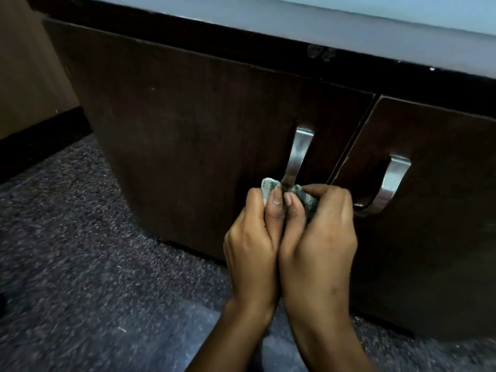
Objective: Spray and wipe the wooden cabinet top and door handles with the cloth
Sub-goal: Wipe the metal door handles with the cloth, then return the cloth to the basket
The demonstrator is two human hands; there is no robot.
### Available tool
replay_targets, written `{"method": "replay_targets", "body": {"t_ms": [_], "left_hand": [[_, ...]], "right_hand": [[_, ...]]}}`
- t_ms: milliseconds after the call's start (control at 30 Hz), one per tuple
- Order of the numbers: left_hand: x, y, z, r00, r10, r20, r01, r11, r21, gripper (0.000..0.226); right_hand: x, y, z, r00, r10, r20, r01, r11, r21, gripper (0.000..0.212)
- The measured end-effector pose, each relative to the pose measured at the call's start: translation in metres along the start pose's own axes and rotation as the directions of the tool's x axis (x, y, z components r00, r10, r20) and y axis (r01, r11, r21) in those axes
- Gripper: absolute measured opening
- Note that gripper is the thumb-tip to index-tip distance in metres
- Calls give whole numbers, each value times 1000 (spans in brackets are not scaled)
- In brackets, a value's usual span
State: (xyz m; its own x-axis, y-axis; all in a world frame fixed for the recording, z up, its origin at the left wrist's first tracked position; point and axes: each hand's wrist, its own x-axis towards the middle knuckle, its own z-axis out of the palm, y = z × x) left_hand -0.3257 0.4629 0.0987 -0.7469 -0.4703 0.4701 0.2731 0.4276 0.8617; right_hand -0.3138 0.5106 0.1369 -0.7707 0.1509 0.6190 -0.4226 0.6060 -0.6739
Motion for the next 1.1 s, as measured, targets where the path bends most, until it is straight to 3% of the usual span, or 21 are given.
{"method": "replay_targets", "body": {"t_ms": [167, 300, 367, 433, 500, 567, 633, 700, 767, 900, 1000, 1100], "left_hand": [[0, -5, 1, 1000, -11, 30, 10, 999, 39, 33], [-6, -3, -10, 995, -65, 72, 62, 997, 38, 40], [-13, 2, -21, 988, -131, 78, 134, 991, -31, 42], [-20, 9, -38, 965, -254, 61, 260, 957, -129, 43], [-24, 12, -58, 905, -422, 45, 422, 883, -205, 47], [-20, 15, -76, 809, -583, 76, 578, 764, -286, 44], [-7, 20, -102, 744, -651, 150, 656, 671, -346, 33], [11, 29, -135, 754, -623, 209, 656, 705, -270, 25], [28, 35, -186, 804, -568, 178, 591, 796, -133, 29], [46, 38, -293, 820, -564, 93, 567, 824, -6, 53], [38, 29, -361, 804, -591, 69, 592, 784, -186, 51], [23, 17, -406, 783, -619, 59, 587, 703, -402, 38]], "right_hand": [[-1, 2, 0, 1000, -12, 9, 13, 995, -102, 9], [-4, 2, -6, 994, 81, 71, -76, 995, -63, 10], [-14, 3, -10, 983, 159, 89, -159, 987, -10, 20], [-29, -3, -15, 957, 253, 143, -264, 963, 60, 46], [-43, -14, -14, 901, 328, 285, -362, 929, 75, 59], [-54, -23, -6, 853, 299, 427, -363, 929, 75, 65], [-58, -42, 8, 788, 265, 555, -426, 887, 181, 68], [-52, -66, 18, 717, 229, 659, -558, 755, 345, 54], [-45, -101, 31, 646, 126, 753, -647, 613, 453, 47], [-46, -178, 65, 447, -62, 893, -795, 431, 427, 35], [-68, -233, 107, 318, -125, 940, -829, 444, 340, 36], [-90, -268, 143, 229, -80, 970, -816, 527, 236, 42]]}}
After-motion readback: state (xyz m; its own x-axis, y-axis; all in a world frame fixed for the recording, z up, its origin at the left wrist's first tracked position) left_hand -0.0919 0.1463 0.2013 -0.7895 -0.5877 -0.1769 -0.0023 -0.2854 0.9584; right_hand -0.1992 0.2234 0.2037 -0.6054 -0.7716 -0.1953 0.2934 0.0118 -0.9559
